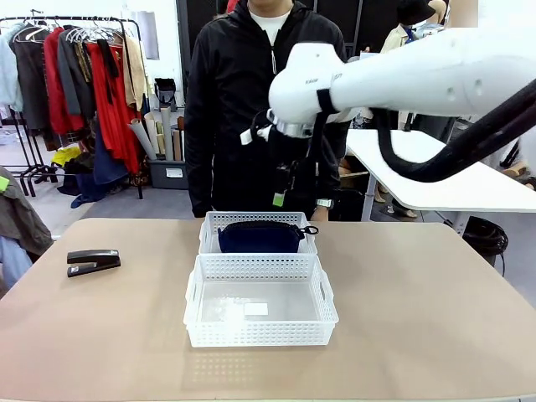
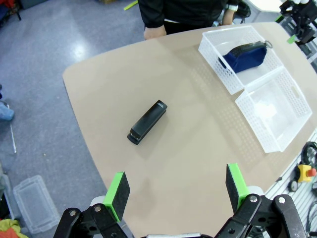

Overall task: Distribute items into two baskets.
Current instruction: Pick up the Stapler that the person points to.

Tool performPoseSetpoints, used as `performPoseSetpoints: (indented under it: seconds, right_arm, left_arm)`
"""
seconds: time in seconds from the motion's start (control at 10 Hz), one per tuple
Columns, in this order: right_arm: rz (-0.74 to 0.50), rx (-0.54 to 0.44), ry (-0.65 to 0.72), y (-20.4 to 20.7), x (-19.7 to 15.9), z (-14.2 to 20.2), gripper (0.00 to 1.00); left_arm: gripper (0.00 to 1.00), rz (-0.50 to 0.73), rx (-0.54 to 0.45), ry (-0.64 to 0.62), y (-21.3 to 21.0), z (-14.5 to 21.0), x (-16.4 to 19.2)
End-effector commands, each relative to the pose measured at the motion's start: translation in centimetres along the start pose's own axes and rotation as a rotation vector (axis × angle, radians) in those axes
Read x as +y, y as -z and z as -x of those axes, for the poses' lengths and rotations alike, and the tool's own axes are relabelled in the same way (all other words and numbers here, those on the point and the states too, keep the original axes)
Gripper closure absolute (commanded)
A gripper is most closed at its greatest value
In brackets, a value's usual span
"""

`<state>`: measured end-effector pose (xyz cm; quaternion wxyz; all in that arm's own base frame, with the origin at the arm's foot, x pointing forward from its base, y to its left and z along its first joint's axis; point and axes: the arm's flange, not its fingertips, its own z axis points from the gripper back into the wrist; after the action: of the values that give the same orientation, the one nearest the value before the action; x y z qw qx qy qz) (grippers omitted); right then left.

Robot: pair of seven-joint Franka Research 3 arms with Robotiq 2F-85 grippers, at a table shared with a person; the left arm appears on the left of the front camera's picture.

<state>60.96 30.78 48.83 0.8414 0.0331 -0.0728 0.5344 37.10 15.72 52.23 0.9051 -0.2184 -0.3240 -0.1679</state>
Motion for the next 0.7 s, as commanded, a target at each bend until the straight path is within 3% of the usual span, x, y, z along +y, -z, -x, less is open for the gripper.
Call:
performPoseSetpoints:
  seconds: [0.0,0.2,0.6]
  right_arm:
    - [-0.019,-0.068,0.091,-1.8,0.4,5.7,0.00]
    - [-0.025,-0.152,0.148,-4.7,-1.5,11.4,0.00]
    - [-0.099,-0.318,0.251,-8.0,0.9,21.6,0.00]
  left_arm:
    - [0.00,0.015,-0.015,0.010,0.0,0.0,0.1]
    - [0.00,0.015,-0.015,0.010,0.0,0.0,0.1]
    - [0.00,0.015,-0.015,0.010,0.0,0.0,0.1]
